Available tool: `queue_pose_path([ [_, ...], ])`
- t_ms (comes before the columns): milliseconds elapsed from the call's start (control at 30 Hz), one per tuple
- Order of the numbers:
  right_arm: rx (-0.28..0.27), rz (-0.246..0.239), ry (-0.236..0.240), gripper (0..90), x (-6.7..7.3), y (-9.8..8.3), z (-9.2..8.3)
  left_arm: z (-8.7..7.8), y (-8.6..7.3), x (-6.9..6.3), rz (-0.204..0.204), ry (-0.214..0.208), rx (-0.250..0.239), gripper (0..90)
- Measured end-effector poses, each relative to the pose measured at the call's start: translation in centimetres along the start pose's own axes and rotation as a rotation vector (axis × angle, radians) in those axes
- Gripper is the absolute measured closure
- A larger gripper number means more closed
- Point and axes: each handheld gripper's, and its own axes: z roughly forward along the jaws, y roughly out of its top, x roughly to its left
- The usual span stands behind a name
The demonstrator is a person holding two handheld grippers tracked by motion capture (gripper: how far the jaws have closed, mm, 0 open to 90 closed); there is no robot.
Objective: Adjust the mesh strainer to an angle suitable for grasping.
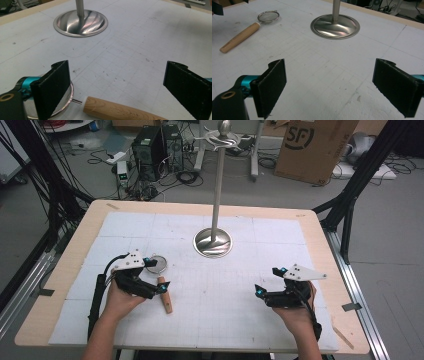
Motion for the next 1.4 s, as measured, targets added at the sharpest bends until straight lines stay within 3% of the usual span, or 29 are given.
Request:
queue_pose_path([
  [367,0.009,0.006,0.004,10.7,0.0,-0.1,0.2,0.2,-0.2,0.2,0.004,-0.018,0.033,14.4],
  [600,0.019,0.003,0.012,10.7,0.1,-0.1,0.6,-0.2,-0.4,0.4,0.012,-0.072,0.066,37.9],
  [767,0.033,-0.006,0.019,10.7,0.2,-0.1,0.9,-0.1,-0.7,0.6,0.011,-0.075,0.099,50.9],
  [833,0.033,-0.007,0.017,10.7,0.2,-0.1,1.0,-0.1,-0.8,0.7,0.008,-0.083,0.116,60.8],
  [967,0.041,-0.002,0.020,10.8,0.2,-0.2,1.0,-0.3,-1.2,1.0,0.001,-0.065,0.169,71.5],
  [1200,0.057,-0.003,0.024,10.8,0.3,-0.3,1.3,-0.7,-1.5,1.4,0.004,-0.063,0.219,84.7],
  [1400,0.060,-0.010,0.027,13.1,0.3,-0.3,1.3,-0.4,-1.8,1.3,0.025,-0.075,0.285,89.7],
])
